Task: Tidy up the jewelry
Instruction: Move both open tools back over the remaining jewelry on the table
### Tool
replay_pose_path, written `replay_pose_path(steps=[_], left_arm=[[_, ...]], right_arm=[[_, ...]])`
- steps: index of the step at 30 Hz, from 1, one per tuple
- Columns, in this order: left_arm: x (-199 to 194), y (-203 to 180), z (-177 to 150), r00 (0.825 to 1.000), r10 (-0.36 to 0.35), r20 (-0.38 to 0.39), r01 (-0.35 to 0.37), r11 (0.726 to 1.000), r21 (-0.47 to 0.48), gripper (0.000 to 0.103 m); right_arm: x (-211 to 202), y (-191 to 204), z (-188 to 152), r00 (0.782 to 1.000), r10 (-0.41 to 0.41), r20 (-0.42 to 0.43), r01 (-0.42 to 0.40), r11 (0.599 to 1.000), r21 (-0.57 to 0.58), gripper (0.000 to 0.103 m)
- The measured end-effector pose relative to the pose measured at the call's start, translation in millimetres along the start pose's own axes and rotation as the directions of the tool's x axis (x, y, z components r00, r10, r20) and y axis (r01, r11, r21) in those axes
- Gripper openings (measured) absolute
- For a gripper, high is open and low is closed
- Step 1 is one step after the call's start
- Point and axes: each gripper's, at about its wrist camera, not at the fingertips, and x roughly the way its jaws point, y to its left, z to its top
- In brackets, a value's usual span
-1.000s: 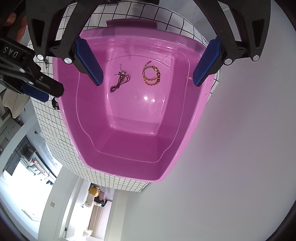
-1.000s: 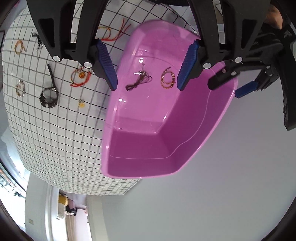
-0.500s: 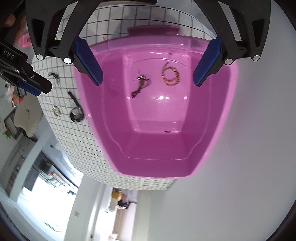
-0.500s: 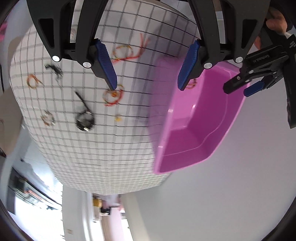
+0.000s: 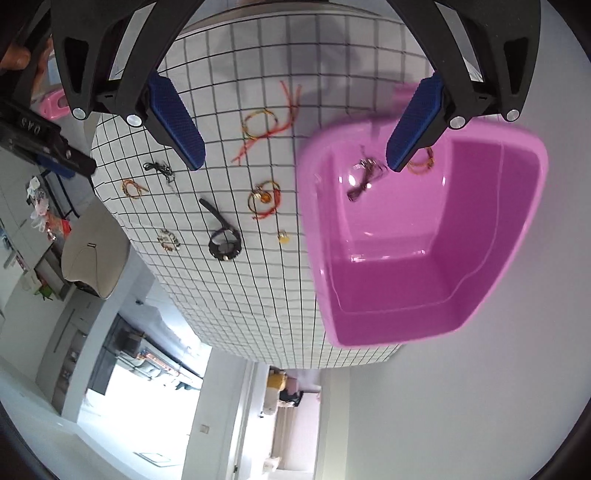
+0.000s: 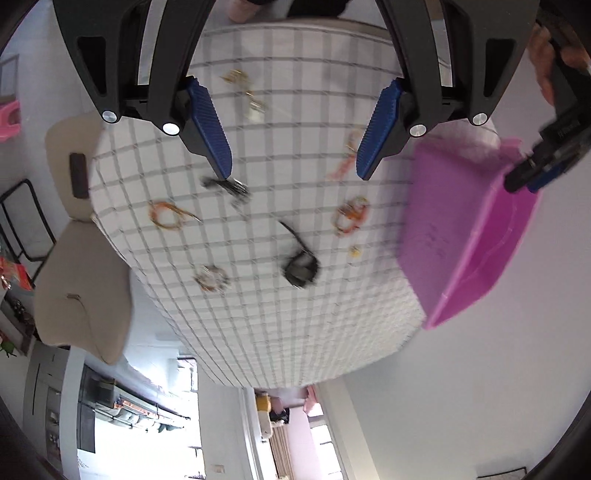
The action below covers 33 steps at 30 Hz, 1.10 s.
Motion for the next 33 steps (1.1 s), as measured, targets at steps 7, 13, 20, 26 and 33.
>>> replay_pose_path(steps=[7,13,20,26,33], left_arm=[[-2.1,-45.4,-53.9,0.999,0.032,0.01,-0.032,0.999,-0.011,0.097],[16.7,-65.4,-92.0,0.998,0.056,-0.011,-0.056,0.998,0.012,0.097],[57.5,-60.6,-110.1,0.997,0.075,-0.005,-0.075,0.997,0.023,0.097],[110.5,-53.3,-120.2,0.998,0.07,-0.009,-0.07,0.997,0.034,0.097],[146.1,-48.0,-121.5,0.999,0.048,-0.013,-0.048,0.998,0.051,0.097]], right_arm=[[7.9,-58.0,-55.6,0.999,0.023,-0.03,-0.023,1.0,-0.017,0.067],[31.0,-69.5,-90.5,0.997,0.067,-0.048,-0.07,0.996,-0.056,0.067],[57.1,-61.6,-110.3,0.996,0.088,0.009,-0.087,0.995,-0.05,0.067],[93.5,-59.4,-126.4,0.998,0.05,0.046,-0.05,0.999,-0.003,0.067],[119.4,-44.6,-132.1,0.995,-0.057,0.079,0.062,0.997,-0.053,0.067]])
